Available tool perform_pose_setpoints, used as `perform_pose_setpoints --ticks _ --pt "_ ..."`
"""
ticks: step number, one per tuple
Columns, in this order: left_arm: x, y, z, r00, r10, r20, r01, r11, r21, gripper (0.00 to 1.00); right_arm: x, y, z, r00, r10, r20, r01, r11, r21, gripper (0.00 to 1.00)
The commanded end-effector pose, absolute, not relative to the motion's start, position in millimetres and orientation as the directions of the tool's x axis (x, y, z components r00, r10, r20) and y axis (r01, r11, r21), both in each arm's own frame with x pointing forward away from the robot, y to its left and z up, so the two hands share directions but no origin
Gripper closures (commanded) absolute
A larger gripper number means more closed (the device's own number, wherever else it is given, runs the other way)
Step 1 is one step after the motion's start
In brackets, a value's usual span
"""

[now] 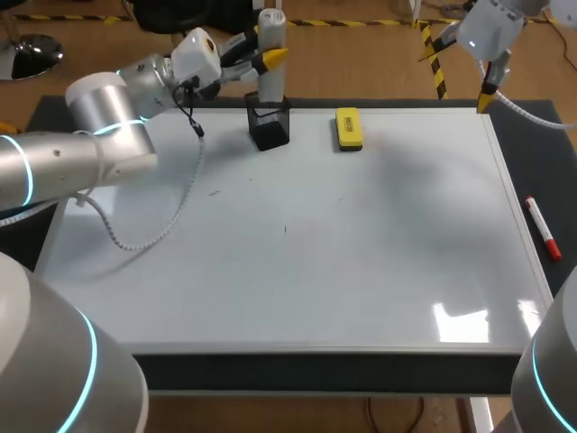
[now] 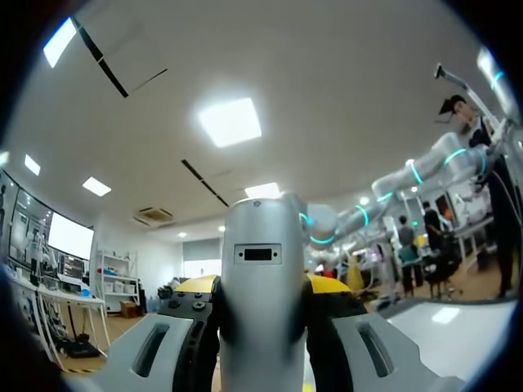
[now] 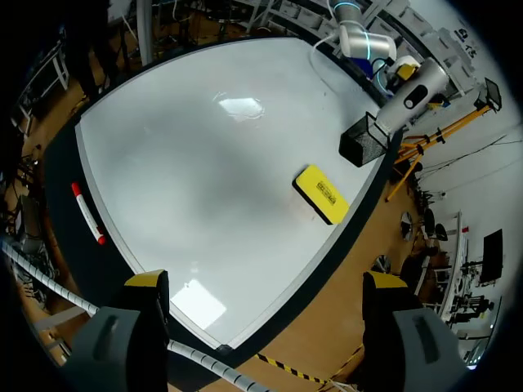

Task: Pick up the inspection probe, press it on each red-marked spot on the whiteboard one by one, put down the probe, pick up the eraser, and wipe off all the red marks.

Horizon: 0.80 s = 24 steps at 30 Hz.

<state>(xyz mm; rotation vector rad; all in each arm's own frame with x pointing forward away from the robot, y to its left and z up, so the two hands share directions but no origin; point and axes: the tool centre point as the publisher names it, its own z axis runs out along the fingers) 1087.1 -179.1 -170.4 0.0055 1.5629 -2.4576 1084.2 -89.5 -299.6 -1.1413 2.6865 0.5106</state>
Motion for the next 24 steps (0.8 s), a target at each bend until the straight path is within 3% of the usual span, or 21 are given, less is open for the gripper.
perform_pose_setpoints --ticks 1,24 --pt "1093.9 -180.3 -179.3 -0.976 -0.173 -0.130 0.192 -0.418 -0.888 1.00 1084.9 -89.9 -298.7 -0.688 -0.666 -0.288 -0.725 0.646 0.240 0.00" --pt "1103.1 -175.9 -225.1 -0.975 -0.201 -0.092 0.171 -0.424 -0.890 1.00 1084.9 -89.9 -298.7 -0.688 -0.666 -0.288 -0.725 0.646 0.240 0.00"
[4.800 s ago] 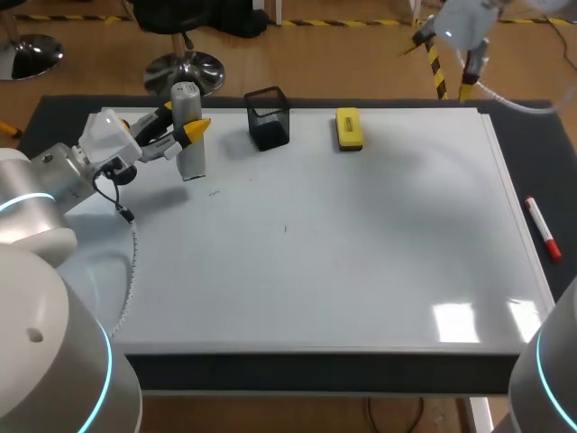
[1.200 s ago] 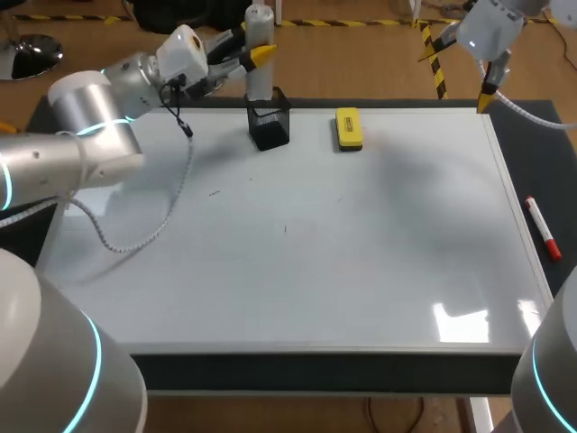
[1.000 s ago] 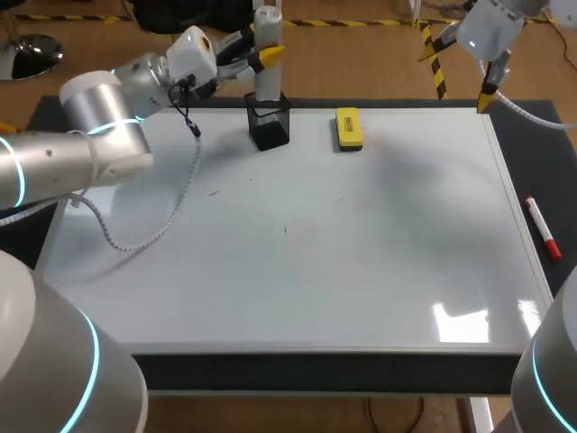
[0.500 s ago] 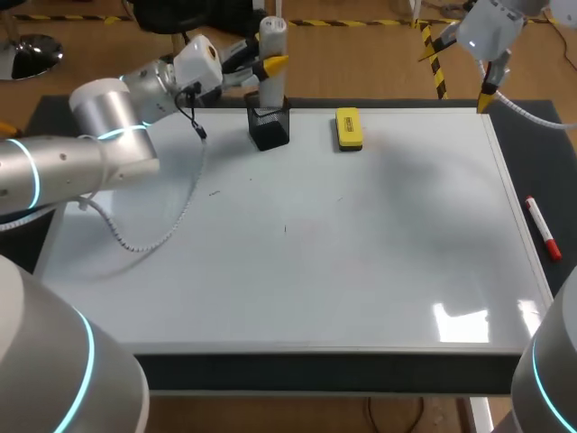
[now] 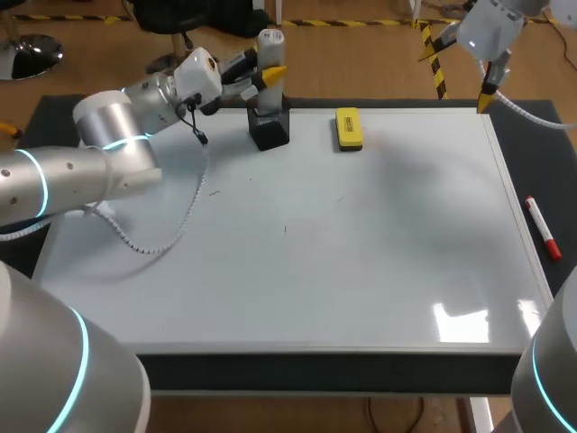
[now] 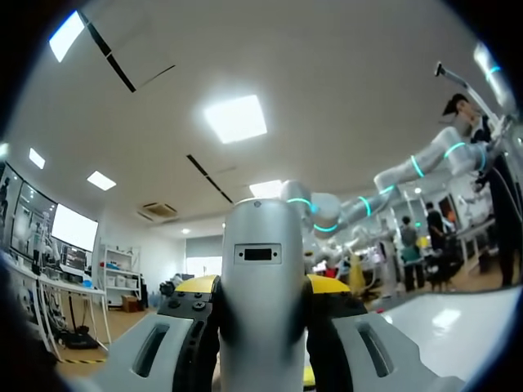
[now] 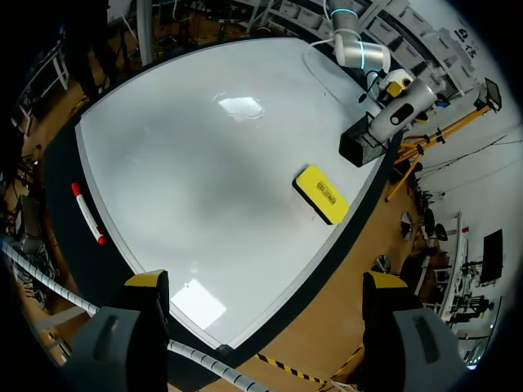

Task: Pick up the inspection probe, press it on each red-marked spot on the whiteboard one by one, put down the probe, pick up the eraser, and wipe off all the red marks.

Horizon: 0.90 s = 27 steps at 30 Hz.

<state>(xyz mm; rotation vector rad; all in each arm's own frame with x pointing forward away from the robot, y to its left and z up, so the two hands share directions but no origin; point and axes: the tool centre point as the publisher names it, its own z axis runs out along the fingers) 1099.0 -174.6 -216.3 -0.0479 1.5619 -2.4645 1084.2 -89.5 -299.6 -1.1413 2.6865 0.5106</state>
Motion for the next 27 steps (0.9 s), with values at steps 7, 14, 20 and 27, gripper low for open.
perform_pose_setpoints --ticks 7,14,20,27 --pt "1105.4 -174.1 -238.6 -0.975 -0.208 -0.075 0.159 -0.425 -0.891 1.00 1084.9 -89.9 -298.7 -0.688 -0.666 -0.288 -0.725 0.646 0.240 0.00" --pt "1106.7 -170.3 -249.2 -0.975 -0.213 -0.058 0.147 -0.426 -0.893 1.00 1084.9 -89.9 -298.7 -0.688 -0.666 -0.288 -0.725 0.646 0.240 0.00" --pt "1105.8 -169.1 -256.3 -0.977 -0.208 -0.050 0.137 -0.429 -0.893 1.00 1084.9 -89.9 -298.7 -0.688 -0.666 -0.288 -0.725 0.646 0.240 0.00" --pt "1104.0 -168.7 -258.3 -0.977 -0.207 -0.047 0.133 -0.427 -0.894 1.00 1084.9 -89.9 -298.7 -0.688 -0.666 -0.288 -0.725 0.646 0.240 0.00"
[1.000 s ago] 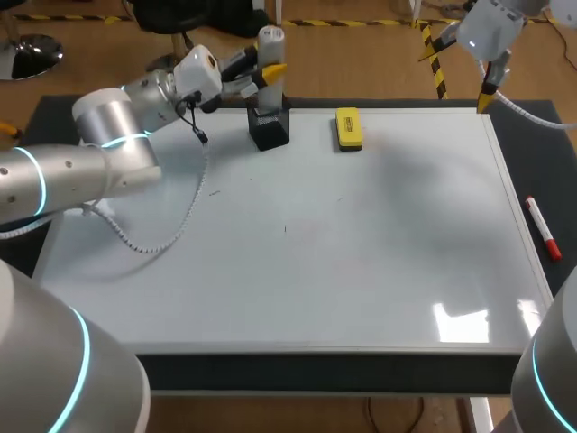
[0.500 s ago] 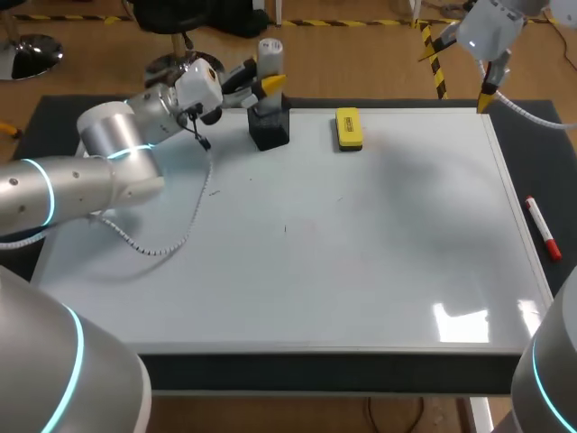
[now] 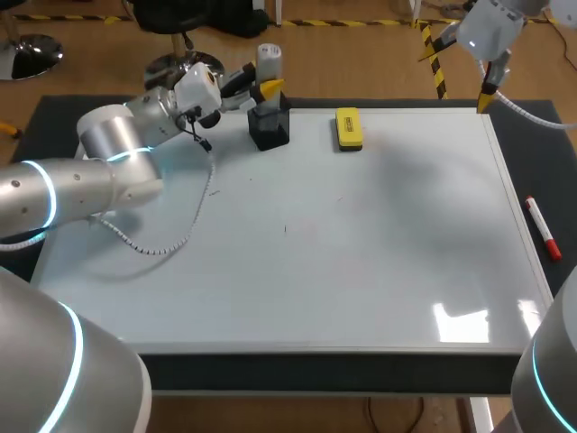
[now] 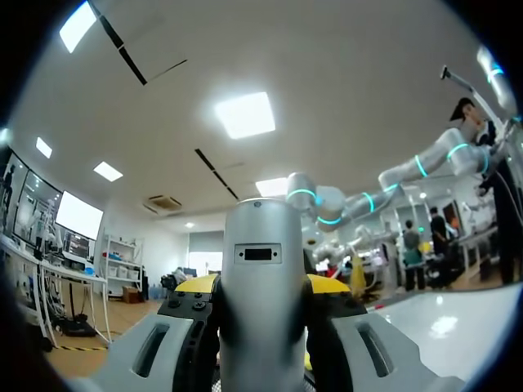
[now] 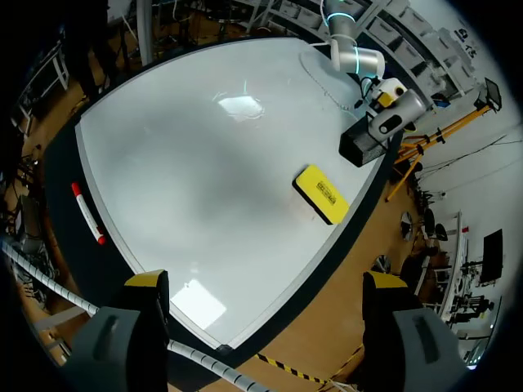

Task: Pick up the inspection probe, press it on each red-marked spot on the whiteboard one by one, put down the probe, pick up the eraser, and wipe off all the red marks.

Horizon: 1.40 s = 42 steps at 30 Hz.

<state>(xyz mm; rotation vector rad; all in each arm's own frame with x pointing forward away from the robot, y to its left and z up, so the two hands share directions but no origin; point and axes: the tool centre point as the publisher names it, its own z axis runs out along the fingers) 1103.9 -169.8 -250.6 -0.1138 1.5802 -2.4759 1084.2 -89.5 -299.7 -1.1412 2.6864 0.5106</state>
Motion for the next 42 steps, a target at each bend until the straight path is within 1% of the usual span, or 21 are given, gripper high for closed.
perform_pose_setpoints --ticks 1,6,7,9,10,12,23,27,37,42 --pt "1103.5 -168.6 -257.8 -0.977 -0.207 -0.047 0.134 -0.426 -0.895 1.00 1084.9 -89.9 -298.7 -0.688 -0.666 -0.288 -0.725 0.646 0.240 0.00" --pt "1103.1 -168.7 -255.4 -0.975 -0.211 -0.063 0.145 -0.400 -0.905 1.00 1084.9 -89.9 -298.7 -0.688 -0.666 -0.288 -0.725 0.646 0.240 0.00" --pt "1102.9 -169.1 -254.8 -0.975 -0.212 -0.067 0.147 -0.391 -0.909 0.79 1084.9 -89.9 -298.7 -0.688 -0.666 -0.288 -0.725 0.646 0.240 0.00" --pt "1102.3 -170.1 -252.8 -0.974 -0.214 -0.072 0.152 -0.382 -0.912 0.57 1084.9 -89.9 -298.7 -0.688 -0.666 -0.288 -0.725 0.646 0.240 0.00" --pt "1102.0 -170.7 -251.6 -0.973 -0.215 -0.079 0.156 -0.370 -0.916 0.52 1084.9 -89.9 -298.7 -0.688 -0.666 -0.288 -0.725 0.646 0.240 0.00" --pt "1100.7 -172.0 -249.2 -0.974 -0.213 -0.083 0.159 -0.368 -0.916 0.00 1084.9 -89.9 -298.7 -0.688 -0.666 -0.288 -0.725 0.646 0.240 0.00" --pt "1096.4 -180.6 -240.2 -0.974 -0.200 -0.107 0.172 -0.344 -0.923 0.00 1084.9 -89.9 -298.7 -0.688 -0.666 -0.288 -0.725 0.646 0.240 0.00" --pt "1094.4 -182.4 -235.0 -0.971 -0.204 -0.124 0.184 -0.310 -0.933 0.00 1084.9 -89.9 -298.7 -0.688 -0.666 -0.288 -0.725 0.646 0.240 0.00" --pt "1089.2 -178.7 -220.1 -0.953 -0.257 -0.160 0.209 -0.176 -0.962 0.00 1084.9 -89.9 -298.7 -0.688 -0.666 -0.288 -0.725 0.646 0.240 0.00" --pt "1086.1 -173.3 -214.1 -0.939 -0.303 -0.161 0.188 -0.062 -0.980 0.00 1084.9 -89.9 -298.7 -0.688 -0.666 -0.288 -0.725 0.646 0.240 0.00"
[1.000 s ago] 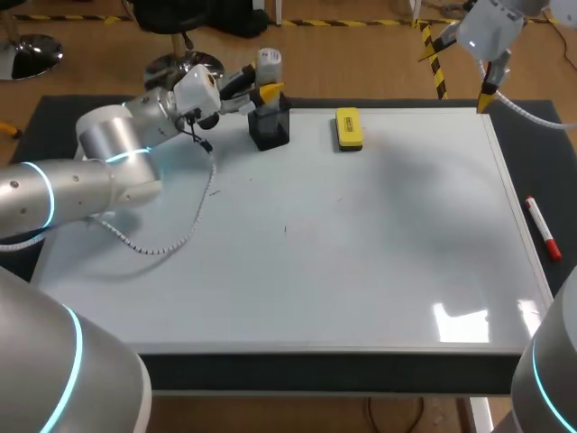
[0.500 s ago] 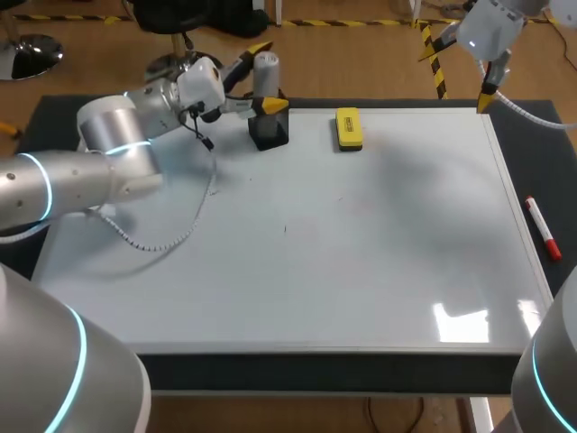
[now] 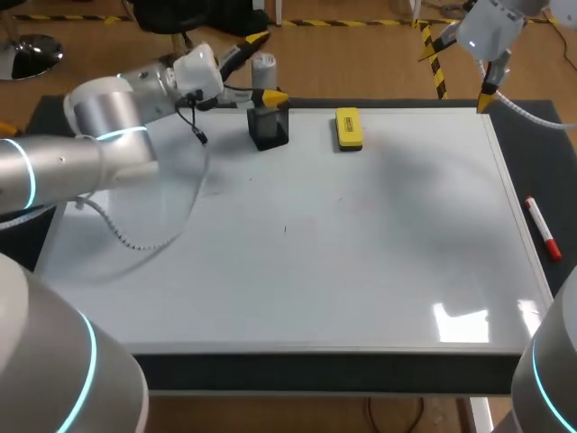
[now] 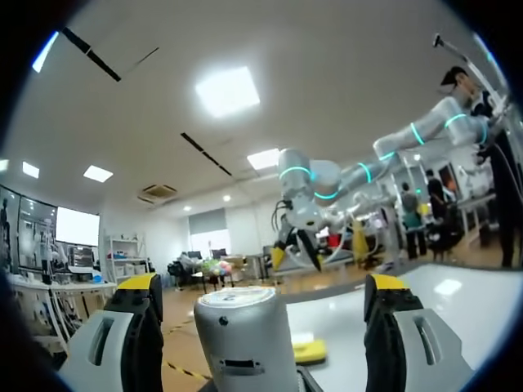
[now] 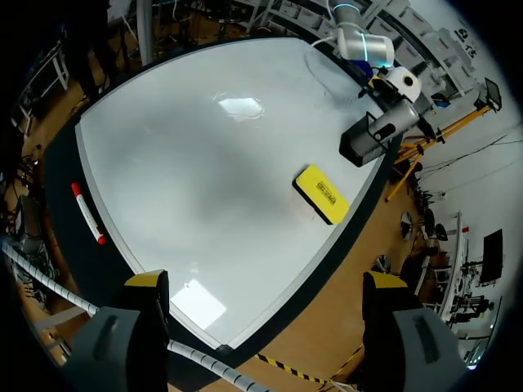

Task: Pick up the inspection probe, press it on each red-marked spot on the whiteboard one by one, put down the probe, pick up the eraser, and wipe off all the red marks.

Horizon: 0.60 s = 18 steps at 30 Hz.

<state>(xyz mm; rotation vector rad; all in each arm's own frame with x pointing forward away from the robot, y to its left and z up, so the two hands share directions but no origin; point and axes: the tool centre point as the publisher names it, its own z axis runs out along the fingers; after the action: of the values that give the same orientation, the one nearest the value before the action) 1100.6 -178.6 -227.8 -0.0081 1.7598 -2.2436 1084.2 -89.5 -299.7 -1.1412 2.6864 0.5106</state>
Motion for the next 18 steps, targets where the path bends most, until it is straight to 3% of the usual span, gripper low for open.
perform_pose_setpoints --ticks 1,18 --pt "1085.2 -171.7 -212.7 -0.939 -0.302 -0.166 0.193 -0.061 -0.979 0.00 1084.9 -89.9 -298.7 -0.688 -0.666 -0.288 -0.725 0.646 0.240 0.00" --pt "1063.7 -145.9 -191.7 -0.894 -0.392 -0.216 0.164 0.163 -0.973 0.00 1084.9 -89.9 -298.7 -0.688 -0.666 -0.288 -0.725 0.646 0.240 0.00"
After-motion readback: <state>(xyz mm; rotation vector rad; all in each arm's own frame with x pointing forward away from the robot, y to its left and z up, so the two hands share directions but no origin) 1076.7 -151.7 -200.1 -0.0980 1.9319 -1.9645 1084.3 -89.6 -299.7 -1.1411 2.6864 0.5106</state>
